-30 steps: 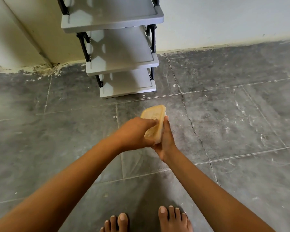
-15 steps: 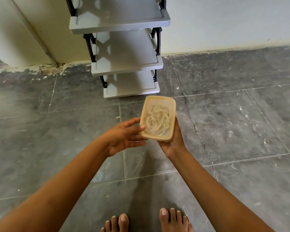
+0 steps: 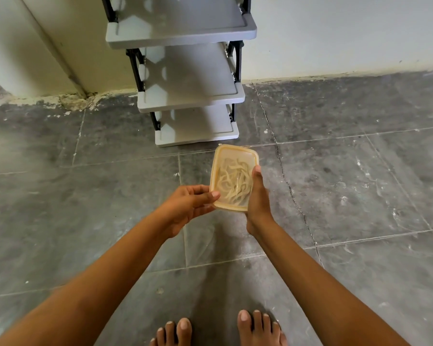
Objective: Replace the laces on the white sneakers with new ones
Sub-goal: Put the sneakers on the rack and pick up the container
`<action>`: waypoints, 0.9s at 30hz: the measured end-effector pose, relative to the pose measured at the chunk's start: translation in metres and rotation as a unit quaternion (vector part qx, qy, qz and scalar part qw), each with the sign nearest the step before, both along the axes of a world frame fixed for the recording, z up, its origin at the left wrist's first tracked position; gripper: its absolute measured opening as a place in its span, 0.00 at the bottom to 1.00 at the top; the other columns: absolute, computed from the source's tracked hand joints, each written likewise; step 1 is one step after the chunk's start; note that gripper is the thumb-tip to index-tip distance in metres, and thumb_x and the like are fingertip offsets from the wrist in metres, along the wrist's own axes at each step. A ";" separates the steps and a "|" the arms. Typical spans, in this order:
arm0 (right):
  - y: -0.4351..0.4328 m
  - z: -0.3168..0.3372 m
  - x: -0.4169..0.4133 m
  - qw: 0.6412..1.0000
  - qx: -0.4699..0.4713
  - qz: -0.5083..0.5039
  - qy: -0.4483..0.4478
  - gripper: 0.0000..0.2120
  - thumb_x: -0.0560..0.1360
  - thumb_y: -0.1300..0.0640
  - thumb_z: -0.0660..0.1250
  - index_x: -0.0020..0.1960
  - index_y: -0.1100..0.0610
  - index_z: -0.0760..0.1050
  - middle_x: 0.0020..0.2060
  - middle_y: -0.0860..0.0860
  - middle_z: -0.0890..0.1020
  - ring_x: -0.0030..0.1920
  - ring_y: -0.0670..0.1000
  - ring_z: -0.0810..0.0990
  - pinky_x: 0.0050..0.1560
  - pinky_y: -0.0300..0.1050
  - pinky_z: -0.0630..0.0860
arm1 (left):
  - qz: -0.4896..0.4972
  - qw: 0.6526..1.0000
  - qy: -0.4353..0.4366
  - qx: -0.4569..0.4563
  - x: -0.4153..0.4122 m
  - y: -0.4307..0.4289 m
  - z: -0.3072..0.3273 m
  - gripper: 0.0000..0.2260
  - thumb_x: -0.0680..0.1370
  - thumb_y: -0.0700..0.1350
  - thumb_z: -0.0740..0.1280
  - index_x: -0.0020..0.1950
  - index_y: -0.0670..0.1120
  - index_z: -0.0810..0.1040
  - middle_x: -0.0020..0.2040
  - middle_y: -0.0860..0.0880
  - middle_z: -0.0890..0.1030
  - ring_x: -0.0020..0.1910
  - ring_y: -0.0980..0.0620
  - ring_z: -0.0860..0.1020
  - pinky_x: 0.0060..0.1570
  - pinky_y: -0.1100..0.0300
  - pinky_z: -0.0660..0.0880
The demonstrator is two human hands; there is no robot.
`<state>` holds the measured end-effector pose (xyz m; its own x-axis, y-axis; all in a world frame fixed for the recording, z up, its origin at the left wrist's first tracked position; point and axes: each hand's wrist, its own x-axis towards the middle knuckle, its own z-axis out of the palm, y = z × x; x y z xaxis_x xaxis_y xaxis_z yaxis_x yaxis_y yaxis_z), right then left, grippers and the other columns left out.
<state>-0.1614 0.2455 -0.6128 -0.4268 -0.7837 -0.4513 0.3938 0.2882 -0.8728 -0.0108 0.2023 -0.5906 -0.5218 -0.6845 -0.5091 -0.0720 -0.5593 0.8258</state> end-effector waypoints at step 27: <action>-0.034 0.074 -0.008 0.996 -0.005 0.078 0.045 0.30 0.77 0.34 0.51 0.52 0.57 0.79 0.50 0.59 0.83 0.50 0.59 0.82 0.56 0.61 0.77 | 0.027 0.975 -0.157 -0.155 -0.003 -0.006 0.075 0.08 0.75 0.51 0.69 0.50 0.50 0.79 0.41 0.50 0.83 0.36 0.54 0.81 0.35 0.63 0.78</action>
